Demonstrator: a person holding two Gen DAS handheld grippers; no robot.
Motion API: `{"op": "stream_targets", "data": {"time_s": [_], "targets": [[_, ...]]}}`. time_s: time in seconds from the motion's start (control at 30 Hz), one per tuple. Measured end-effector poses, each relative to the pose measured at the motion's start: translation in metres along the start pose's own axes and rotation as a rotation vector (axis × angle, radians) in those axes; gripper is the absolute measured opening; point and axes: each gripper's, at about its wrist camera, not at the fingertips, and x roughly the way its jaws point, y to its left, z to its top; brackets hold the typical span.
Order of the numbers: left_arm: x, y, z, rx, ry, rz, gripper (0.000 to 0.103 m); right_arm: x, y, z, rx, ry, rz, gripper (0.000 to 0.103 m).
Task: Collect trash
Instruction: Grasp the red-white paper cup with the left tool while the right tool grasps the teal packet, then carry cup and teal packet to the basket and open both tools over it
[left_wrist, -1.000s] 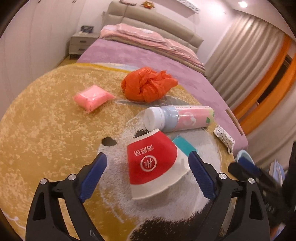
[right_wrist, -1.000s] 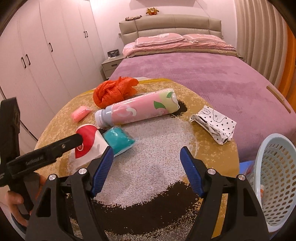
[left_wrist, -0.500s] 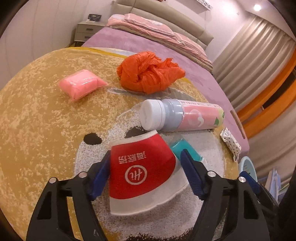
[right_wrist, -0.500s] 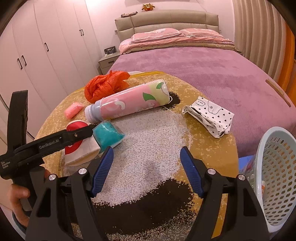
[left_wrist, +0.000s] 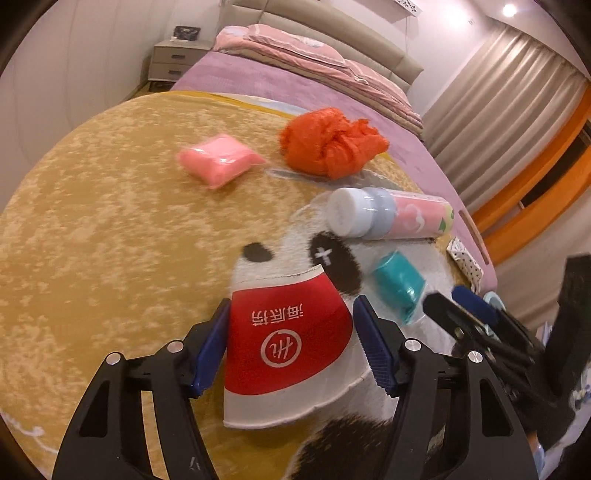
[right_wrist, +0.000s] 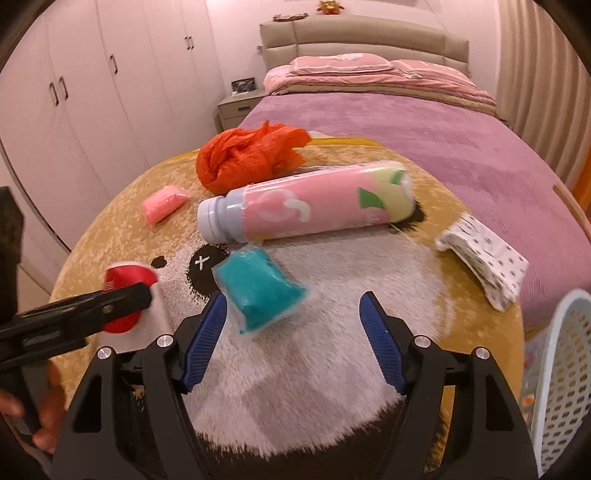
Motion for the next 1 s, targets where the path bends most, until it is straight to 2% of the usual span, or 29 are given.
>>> {"op": "stream_targets", "data": {"time_s": [0.17, 0.53, 0.6, 0.63, 0.77, 0.87, 1.0], "targets": [[-0.008, 0.015, -0.002, 0.002, -0.009, 0.002, 0.064, 0.023, 0.013, 0.004, -0.045, 0.04, -0.02, 0.071], [-0.005, 0.007, -0.006, 0.059, -0.034, 0.012, 0.064, 0.042, 0.026, 0.013, -0.102, 0.07, -0.011, 0.069], [-0.005, 0.006, -0.006, 0.064, -0.036, 0.012, 0.064, 0.041, 0.027, 0.011, -0.107, 0.066, -0.002, 0.049], [-0.005, 0.005, -0.007, 0.066, -0.035, 0.011, 0.064, 0.039, 0.027, 0.01, -0.11, 0.065, 0.0, 0.045], [-0.007, -0.003, -0.011, 0.086, -0.035, -0.001, 0.064, 0.032, 0.026, 0.005, -0.106, 0.059, 0.019, 0.042], [-0.009, -0.012, -0.014, 0.109, -0.035, -0.008, 0.064, 0.023, 0.017, -0.001, -0.045, 0.067, 0.081, 0.041], [-0.014, -0.027, -0.019, 0.143, -0.044, -0.024, 0.064, 0.005, 0.005, -0.01, 0.001, 0.049, 0.086, 0.041]]}}
